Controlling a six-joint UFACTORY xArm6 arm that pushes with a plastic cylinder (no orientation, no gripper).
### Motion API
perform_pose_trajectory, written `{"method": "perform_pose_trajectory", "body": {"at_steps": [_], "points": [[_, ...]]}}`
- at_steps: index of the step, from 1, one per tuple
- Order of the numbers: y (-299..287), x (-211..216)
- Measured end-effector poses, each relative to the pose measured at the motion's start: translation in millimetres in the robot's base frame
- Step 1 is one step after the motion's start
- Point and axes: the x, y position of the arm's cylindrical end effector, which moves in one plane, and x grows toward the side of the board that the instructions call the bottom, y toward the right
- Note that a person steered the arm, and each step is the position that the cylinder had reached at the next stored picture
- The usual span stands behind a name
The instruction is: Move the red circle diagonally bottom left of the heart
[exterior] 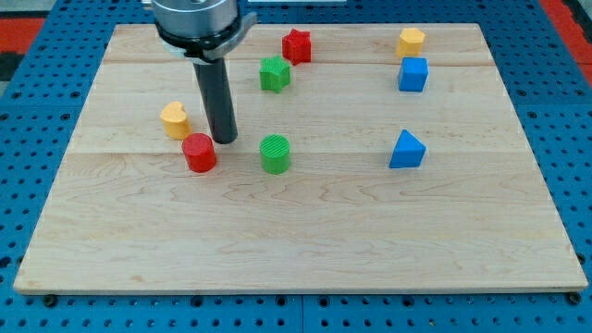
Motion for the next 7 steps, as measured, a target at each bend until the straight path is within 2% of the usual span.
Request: {"method": "perform_pose_trajectory", "body": {"at_steps": [1,2,4,5,6,7], "points": [[-17,25],[-69,43],[-69,-1],[-130,16],[-134,53],[-130,58]]}}
